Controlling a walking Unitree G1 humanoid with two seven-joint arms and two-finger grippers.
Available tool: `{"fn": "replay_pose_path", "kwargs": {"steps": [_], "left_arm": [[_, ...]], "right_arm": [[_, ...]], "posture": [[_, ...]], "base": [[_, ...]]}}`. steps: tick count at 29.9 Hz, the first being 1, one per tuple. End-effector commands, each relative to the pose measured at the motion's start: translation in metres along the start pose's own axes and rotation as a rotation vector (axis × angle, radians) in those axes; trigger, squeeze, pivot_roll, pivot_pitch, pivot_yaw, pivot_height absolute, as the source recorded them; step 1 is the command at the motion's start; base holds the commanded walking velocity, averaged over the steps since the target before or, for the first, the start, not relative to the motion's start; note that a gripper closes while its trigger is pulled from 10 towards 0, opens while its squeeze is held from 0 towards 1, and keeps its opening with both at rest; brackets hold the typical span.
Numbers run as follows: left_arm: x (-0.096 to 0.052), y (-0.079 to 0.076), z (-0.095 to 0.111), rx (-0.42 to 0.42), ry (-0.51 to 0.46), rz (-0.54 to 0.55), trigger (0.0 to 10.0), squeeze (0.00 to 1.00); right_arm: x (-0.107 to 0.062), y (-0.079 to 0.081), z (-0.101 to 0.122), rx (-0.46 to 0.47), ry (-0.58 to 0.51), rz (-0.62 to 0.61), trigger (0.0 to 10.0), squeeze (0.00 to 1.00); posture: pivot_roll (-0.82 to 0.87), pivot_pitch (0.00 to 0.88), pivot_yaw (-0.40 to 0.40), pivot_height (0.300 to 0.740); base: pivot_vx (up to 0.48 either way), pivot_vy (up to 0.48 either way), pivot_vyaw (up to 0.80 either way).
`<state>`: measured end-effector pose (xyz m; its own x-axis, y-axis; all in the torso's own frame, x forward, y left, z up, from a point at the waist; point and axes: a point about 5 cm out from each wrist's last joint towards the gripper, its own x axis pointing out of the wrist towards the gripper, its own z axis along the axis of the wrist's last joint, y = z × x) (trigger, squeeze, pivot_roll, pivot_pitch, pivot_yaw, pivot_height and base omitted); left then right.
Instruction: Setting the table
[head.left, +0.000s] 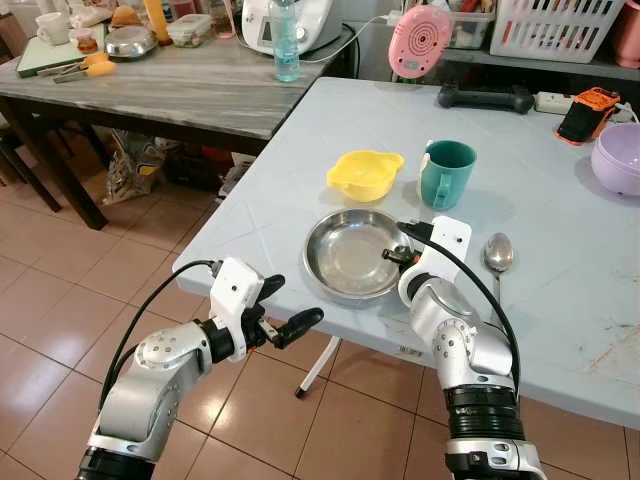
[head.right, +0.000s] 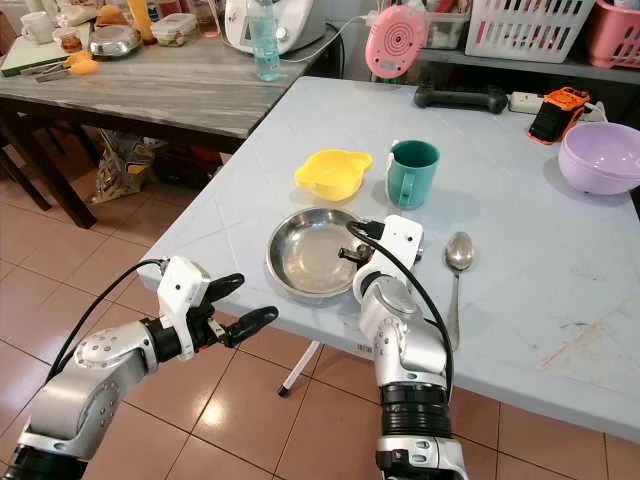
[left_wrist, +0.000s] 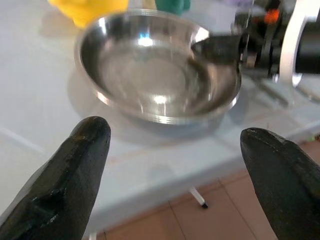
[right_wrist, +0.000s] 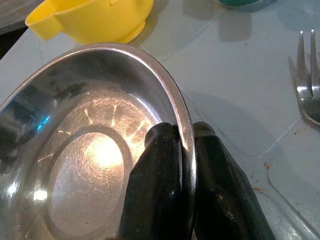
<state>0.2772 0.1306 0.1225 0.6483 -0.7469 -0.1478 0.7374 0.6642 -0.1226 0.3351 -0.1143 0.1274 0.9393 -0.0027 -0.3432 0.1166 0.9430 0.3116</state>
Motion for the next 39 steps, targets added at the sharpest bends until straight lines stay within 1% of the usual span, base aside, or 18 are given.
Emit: {"fn": "replay_pose_path", "kwargs": {"steps": [1,8,13,17,18,21,23,26,27,28,29,30,31,33,34,35,36,39], "left_arm": [[0.001,0.002,0.008,0.008,-0.026,0.011,10.0,0.0],[0.006,-0.003,0.013,0.003,-0.046,-0.011,10.0,0.0],[0.008,-0.001,0.012,0.004,-0.044,0.007,10.0,0.0],[0.009,0.013,0.004,0.021,-0.047,0.172,10.0,0.0],[0.008,0.018,0.004,0.034,-0.064,0.238,10.0,0.0],[0.009,0.021,0.009,0.041,-0.096,0.292,10.0,0.0],[0.01,0.021,0.011,0.03,-0.103,0.306,10.0,0.0],[0.012,0.029,0.011,0.026,-0.112,0.384,10.0,0.0],[0.012,0.035,0.007,0.016,-0.114,0.45,10.0,0.0],[0.01,0.038,0.005,0.009,-0.116,0.477,10.0,0.0],[0.008,0.042,0.002,0.007,-0.116,0.516,10.0,0.0],[0.006,0.044,0.0,0.013,-0.115,0.541,10.0,0.0],[0.005,0.045,-0.002,0.01,-0.116,0.551,10.0,0.0],[0.002,0.048,-0.01,-0.01,-0.104,0.578,10.0,0.0],[-0.002,0.051,-0.018,-0.048,-0.095,0.61,10.0,0.0],[-0.002,0.051,-0.018,-0.048,-0.095,0.61,10.0,0.0],[-0.004,0.052,-0.022,-0.059,-0.091,0.634,10.0,0.0],[-0.006,0.054,-0.026,-0.059,-0.094,0.673,10.0,0.0]], "right_arm": [[0.002,-0.011,-0.015,-0.027,0.066,-0.075,0.0,0.0],[0.003,-0.017,-0.017,-0.032,0.063,-0.095,0.0,0.0],[0.003,-0.018,-0.015,-0.012,0.052,-0.085,0.0,0.0],[-0.001,-0.019,-0.013,-0.013,0.021,-0.044,0.0,0.0],[-0.003,-0.017,-0.011,-0.062,-0.013,0.0,0.0,0.0],[-0.008,-0.018,-0.006,-0.183,-0.081,0.027,0.0,0.0],[-0.009,-0.019,-0.007,-0.169,-0.083,0.032,0.0,0.0],[-0.015,-0.025,-0.008,-0.142,-0.1,0.04,0.0,0.0],[-0.02,-0.027,-0.009,-0.15,-0.128,0.047,1.3,0.0],[-0.023,-0.028,-0.007,-0.146,-0.15,0.049,3.1,0.0],[-0.028,-0.029,-0.005,-0.156,-0.189,0.052,6.6,0.0],[-0.032,-0.03,-0.003,-0.179,-0.218,0.055,7.8,0.0],[-0.034,-0.03,-0.003,-0.179,-0.23,0.054,10.0,0.0],[-0.041,-0.033,-0.002,-0.158,-0.26,0.051,10.0,0.0],[-0.047,-0.037,0.001,-0.203,-0.3,0.032,10.0,0.0],[-0.047,-0.037,0.001,-0.203,-0.3,0.032,10.0,0.0],[-0.051,-0.042,0.002,-0.225,-0.319,0.019,10.0,0.0],[-0.057,-0.052,0.005,-0.238,-0.331,-0.013,10.0,0.0]], "posture": [[-0.01,0.056,0.07,0.74],[-0.01,0.04,0.071,0.74],[-0.01,0.026,0.071,0.74],[-0.01,0.011,0.07,0.74],[-0.02,0.01,0.07,0.74],[-0.02,0.003,0.067,0.74],[-0.02,0.003,0.067,0.74],[-0.03,0.0,0.063,0.74],[-0.03,0.0,0.062,0.74],[-0.03,0.0,0.062,0.74],[-0.03,0.0,0.062,0.74],[-0.04,0.0,0.061,0.74],[-0.04,0.0,0.061,0.74],[-0.04,0.0,0.056,0.74],[-0.04,0.0,0.056,0.74],[-0.04,0.0,0.056,0.74],[-0.05,0.0,0.053,0.74],[-0.06,0.0,0.048,0.74]], "base": [[0.0,0.0,0.0],[0.0,0.0,0.0],[0.0,0.0,0.0],[0.0,0.0,0.0],[0.0,0.0,0.0],[0.0,0.0,0.0],[0.0,0.0,0.0],[0.0,0.0,0.0],[0.0,0.0,0.0],[0.0,0.0,0.0],[0.0,0.0,0.0],[0.0,0.0,0.0],[0.0,0.0,0.0],[0.0,0.0,0.0],[0.0,0.0,0.0],[0.0,0.0,0.0],[0.0,0.0,0.0],[0.0,0.0,0.0]]}}
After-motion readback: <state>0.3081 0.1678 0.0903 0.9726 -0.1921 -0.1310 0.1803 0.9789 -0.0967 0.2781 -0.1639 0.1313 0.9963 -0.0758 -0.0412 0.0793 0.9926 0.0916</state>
